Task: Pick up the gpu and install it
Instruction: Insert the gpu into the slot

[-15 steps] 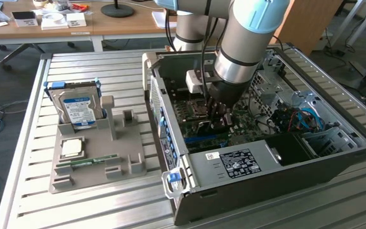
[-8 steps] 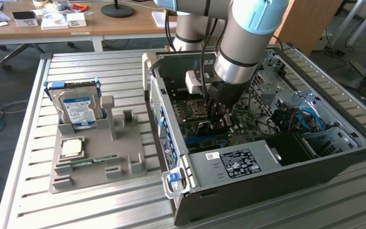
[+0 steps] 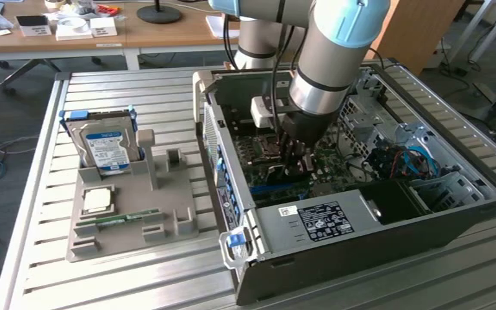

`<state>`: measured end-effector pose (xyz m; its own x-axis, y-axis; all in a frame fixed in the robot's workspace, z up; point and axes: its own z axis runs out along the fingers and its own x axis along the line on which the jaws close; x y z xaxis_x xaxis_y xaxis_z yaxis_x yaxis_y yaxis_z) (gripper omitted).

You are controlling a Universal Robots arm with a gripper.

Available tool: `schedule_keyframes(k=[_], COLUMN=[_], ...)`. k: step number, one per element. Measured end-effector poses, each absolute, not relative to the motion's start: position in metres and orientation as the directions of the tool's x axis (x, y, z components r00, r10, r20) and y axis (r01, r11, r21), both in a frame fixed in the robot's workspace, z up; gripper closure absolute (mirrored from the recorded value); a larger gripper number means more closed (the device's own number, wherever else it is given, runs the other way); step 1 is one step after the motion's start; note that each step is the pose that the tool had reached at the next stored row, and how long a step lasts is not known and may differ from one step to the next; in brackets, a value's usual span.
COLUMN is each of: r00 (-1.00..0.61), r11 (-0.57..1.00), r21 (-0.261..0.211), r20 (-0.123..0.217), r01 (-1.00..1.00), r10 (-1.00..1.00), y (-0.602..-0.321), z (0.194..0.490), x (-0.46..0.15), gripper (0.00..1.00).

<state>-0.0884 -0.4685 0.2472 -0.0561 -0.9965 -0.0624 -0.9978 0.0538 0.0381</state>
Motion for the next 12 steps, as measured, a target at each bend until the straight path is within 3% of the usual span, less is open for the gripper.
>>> schedule_keyframes(k=[12], r00=[-0.056], r11=[0.054], r21=[0.038], r20=[-0.063], r01=[-0.998], r10=[-0.996], y=[-0.4703], z=[0.2468], x=[-0.0885], gripper=[0.73])
